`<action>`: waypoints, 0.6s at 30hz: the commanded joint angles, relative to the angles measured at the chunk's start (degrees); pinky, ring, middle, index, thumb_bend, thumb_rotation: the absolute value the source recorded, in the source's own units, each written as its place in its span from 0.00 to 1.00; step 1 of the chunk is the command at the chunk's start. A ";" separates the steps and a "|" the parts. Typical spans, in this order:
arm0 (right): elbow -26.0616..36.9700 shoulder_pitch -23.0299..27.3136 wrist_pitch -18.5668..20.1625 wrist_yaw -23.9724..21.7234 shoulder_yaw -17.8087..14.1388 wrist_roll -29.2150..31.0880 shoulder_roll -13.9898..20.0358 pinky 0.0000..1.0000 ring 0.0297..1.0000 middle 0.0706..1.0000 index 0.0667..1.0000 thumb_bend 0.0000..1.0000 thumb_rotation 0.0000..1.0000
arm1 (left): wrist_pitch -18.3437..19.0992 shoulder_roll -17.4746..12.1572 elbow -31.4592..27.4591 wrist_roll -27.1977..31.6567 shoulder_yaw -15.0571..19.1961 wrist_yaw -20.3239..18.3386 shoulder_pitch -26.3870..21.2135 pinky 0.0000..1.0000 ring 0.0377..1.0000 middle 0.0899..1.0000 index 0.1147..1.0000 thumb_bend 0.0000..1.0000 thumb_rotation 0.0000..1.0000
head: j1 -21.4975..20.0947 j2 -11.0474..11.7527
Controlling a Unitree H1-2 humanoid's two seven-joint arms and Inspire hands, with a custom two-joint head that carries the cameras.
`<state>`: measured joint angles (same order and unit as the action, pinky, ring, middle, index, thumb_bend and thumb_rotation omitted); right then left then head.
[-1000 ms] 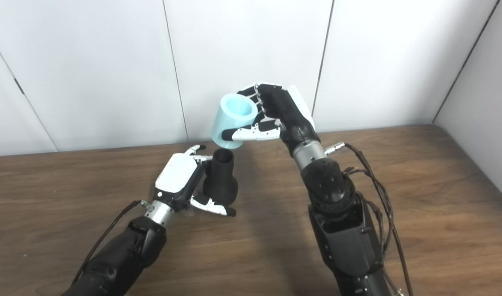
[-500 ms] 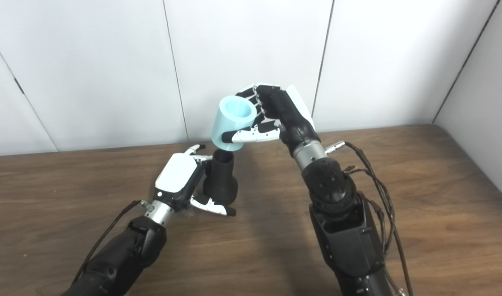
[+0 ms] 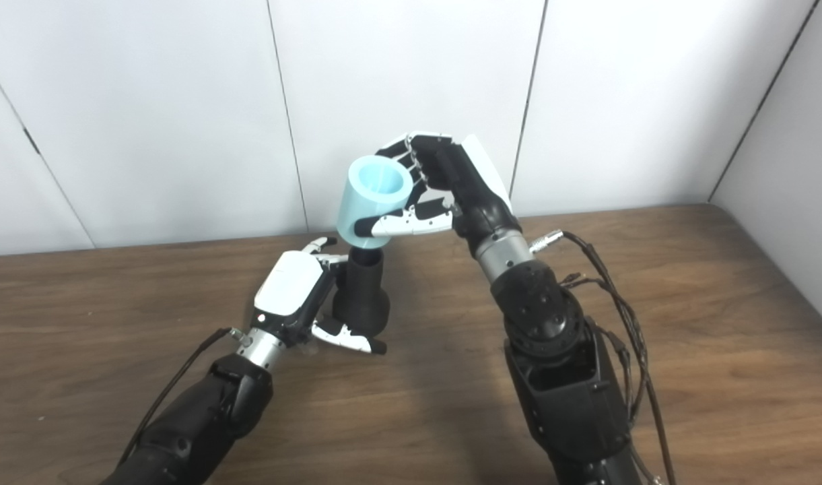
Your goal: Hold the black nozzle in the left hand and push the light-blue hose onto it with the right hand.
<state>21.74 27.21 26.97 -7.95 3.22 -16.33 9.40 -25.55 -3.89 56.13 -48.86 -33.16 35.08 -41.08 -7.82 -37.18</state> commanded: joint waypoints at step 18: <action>5.37 3.31 -5.85 0.39 0.96 -3.93 3.77 0.32 0.41 0.43 0.48 0.52 0.00 | -1.30 5.49 15.57 2.46 -2.75 2.23 21.89 0.86 0.46 0.34 0.45 0.50 0.00 | 0.01 -0.24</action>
<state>21.73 25.51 26.85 -8.79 4.88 -18.99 11.40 -25.55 -3.89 56.13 -48.87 -33.16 35.01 -41.08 -7.73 -37.35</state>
